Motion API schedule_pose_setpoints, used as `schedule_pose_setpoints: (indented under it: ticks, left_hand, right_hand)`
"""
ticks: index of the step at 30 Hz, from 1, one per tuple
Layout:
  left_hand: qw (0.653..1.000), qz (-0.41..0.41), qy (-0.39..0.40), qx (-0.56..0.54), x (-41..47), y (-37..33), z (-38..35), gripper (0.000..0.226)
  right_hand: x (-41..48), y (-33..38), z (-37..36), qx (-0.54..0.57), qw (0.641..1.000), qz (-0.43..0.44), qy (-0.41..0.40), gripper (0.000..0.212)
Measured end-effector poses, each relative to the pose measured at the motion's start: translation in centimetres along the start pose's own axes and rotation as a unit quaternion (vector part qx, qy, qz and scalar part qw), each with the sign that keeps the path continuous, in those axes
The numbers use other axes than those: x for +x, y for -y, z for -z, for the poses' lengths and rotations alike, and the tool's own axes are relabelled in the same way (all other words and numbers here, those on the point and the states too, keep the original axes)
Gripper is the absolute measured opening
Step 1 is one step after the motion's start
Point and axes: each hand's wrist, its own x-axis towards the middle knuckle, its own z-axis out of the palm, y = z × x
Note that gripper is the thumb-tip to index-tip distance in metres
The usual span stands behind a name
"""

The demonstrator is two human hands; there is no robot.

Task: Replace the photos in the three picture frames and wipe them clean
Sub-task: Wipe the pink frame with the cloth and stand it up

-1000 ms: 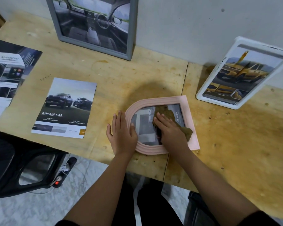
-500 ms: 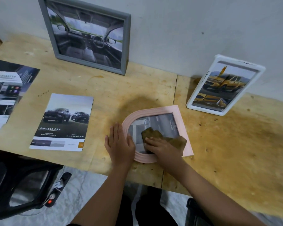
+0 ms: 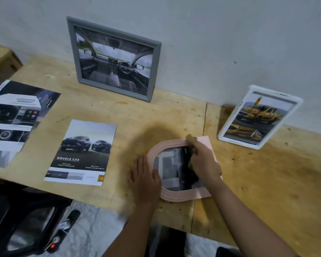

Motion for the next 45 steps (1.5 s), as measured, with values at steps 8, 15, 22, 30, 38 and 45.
schedule_pose_setpoints:
  ticks: [8, 15, 22, 30, 38, 45]
  left_hand:
    - [1.0, 0.002, 0.003, -0.016, -0.1, -0.2, 0.2, 0.059]
    - [0.999, 0.007, -0.006, -0.039, -0.2, -0.3, 0.9, 0.069]
    - [0.997, 0.008, 0.052, -0.05, -0.1, -0.1, 1.9, 0.066]
    - [0.988, 0.066, 0.069, -0.124, -4.3, 0.2, 2.2, 0.061]
    - [0.938, 0.102, 0.019, -0.332, -3.1, -4.2, 4.7, 0.034]
    - [0.926, -0.029, 0.044, -0.375, 5.4, -8.9, 12.8, 0.04]
  right_hand:
    - [-5.3, -2.4, -1.2, -0.131, 0.979, 0.082, 0.132, 0.043]
    - [-5.8, -5.3, 6.9, 0.157, 0.981, -0.118, -0.008, 0.038]
    - [-7.2, -13.6, 9.9, -0.176, 0.975, -0.134, -0.029, 0.054]
    - [-6.9, -11.3, 5.0, -0.03, 0.999, -0.018, 0.017, 0.032]
    - [-3.0, -8.4, 5.0, 0.079, 0.965, -0.194, 0.156, 0.05]
    - [-2.0, -5.7, 7.1, 0.36, 0.889, -0.143, 0.245, 0.047]
